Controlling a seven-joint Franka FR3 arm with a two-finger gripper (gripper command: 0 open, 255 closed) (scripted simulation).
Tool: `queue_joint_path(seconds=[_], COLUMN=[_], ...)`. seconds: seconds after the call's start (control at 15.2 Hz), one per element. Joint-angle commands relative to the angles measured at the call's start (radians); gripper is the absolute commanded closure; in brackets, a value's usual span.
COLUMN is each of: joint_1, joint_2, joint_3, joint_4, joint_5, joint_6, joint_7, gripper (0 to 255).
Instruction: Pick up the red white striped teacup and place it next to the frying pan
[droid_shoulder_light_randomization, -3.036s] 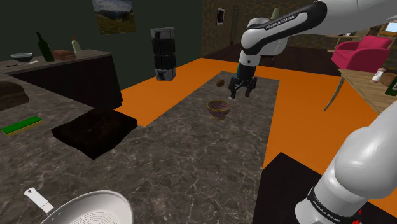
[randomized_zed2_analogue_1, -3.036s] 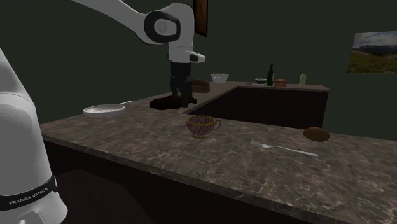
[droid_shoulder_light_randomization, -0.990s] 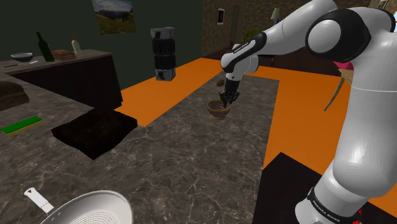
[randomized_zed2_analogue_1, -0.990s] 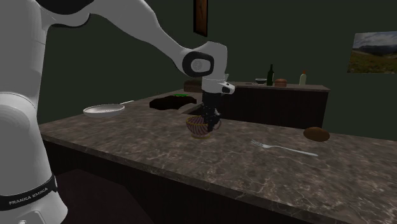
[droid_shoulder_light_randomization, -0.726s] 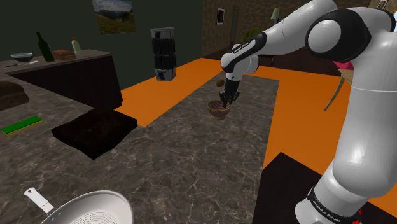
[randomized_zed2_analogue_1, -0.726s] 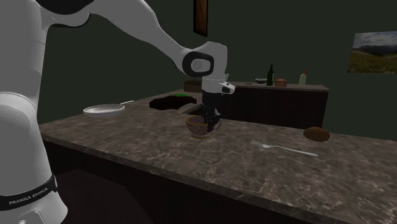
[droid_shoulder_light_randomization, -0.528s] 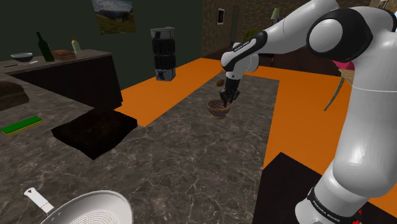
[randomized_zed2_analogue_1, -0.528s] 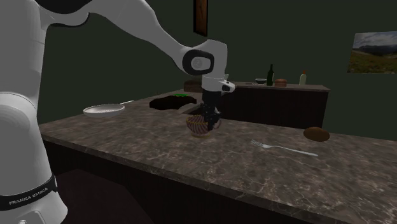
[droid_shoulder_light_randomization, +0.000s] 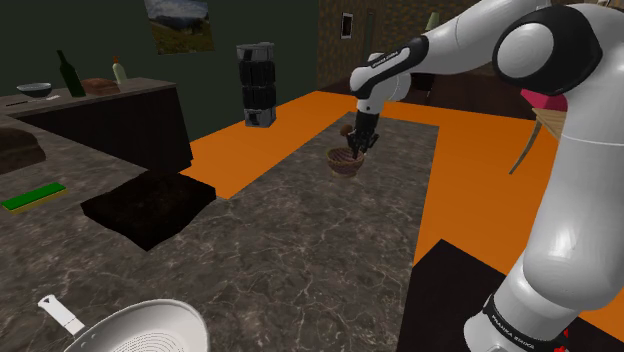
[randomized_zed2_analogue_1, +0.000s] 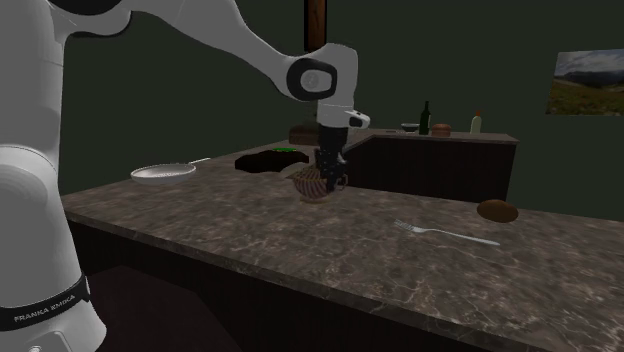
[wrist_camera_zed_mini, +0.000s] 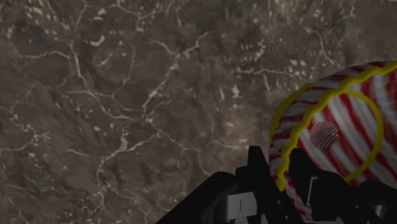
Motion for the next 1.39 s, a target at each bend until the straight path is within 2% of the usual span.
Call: queue_joint_path(seconds=[0.0, 1.19, 1.32], joint_1=[0.0, 0.0, 0.025], joint_2=[-0.01, -0.062, -0.129], joint_3=[-0.001, -0.008, 0.006], joint_4=[0.019, 0.187, 0.102], joint_5=[-0.005, -0.035, -0.052], joint_6=[-0.027, -0.243, -0.217], joint_7=[0.006, 0.046, 0.084], gripper=[255, 255, 255])
